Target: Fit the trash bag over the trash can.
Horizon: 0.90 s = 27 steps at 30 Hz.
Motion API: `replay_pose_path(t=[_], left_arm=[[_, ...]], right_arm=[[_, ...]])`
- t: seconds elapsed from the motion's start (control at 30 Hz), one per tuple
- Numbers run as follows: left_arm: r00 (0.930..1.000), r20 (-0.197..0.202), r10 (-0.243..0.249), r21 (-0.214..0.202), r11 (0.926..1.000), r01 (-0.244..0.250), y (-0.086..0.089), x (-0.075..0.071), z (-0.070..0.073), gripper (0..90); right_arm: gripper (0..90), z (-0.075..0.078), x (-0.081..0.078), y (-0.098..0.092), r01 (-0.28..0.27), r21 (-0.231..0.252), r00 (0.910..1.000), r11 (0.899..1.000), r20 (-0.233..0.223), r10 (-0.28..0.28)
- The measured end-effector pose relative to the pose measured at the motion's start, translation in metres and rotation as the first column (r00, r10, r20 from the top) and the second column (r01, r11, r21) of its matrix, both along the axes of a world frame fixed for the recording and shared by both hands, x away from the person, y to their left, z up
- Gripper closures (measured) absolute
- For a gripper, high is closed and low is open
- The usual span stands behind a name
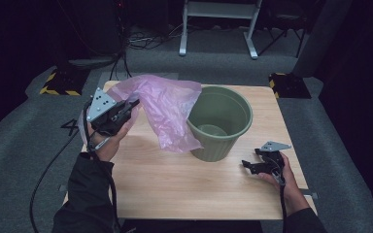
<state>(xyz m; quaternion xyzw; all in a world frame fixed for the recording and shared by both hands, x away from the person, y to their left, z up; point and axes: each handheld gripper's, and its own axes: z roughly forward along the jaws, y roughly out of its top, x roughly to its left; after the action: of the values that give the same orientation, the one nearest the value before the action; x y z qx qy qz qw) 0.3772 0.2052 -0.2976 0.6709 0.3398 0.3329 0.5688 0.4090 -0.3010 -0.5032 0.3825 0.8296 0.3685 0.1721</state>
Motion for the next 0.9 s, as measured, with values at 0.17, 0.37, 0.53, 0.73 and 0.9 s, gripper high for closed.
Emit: replay_pose_path(t=[0.17,0.37,0.53,0.73,0.9], left_arm=[[0.9999,0.009,0.008,-0.005,1.0,-0.008,-0.004,0.004,0.013,89.7],[0.9998,0.02,0.008,-0.011,0.9999,-0.008,-0.008,0.006,0.023,89.7],[0.9994,0.033,0.012,-0.03,0.9995,-0.011,-0.008,0.005,0.033,89.7],[0.9985,0.048,0.026,-0.033,0.9992,-0.025,-0.008,0.006,0.049,89.7],[0.9979,0.056,0.032,-0.036,0.9989,-0.03,-0.013,0.01,0.057,89.7]], right_arm=[[21.8,0.002,-0.001,-0.001,-0.012,0.009,0.9999,1.0,0.003,0.012],[22.2,0.027,-0.013,0.006,-0.06,0.087,0.995,0.994,0.085,0.053],[22.6,0.042,-0.023,0.014,-0.103,0.102,0.9868,0.989,0.135,0.089],[22.7,0.038,-0.02,0.016,-0.103,0.092,0.9888,0.99,0.117,0.092],[23.0,0.035,-0.015,0.012,-0.085,0.091,0.9918,0.992,0.103,0.076]])
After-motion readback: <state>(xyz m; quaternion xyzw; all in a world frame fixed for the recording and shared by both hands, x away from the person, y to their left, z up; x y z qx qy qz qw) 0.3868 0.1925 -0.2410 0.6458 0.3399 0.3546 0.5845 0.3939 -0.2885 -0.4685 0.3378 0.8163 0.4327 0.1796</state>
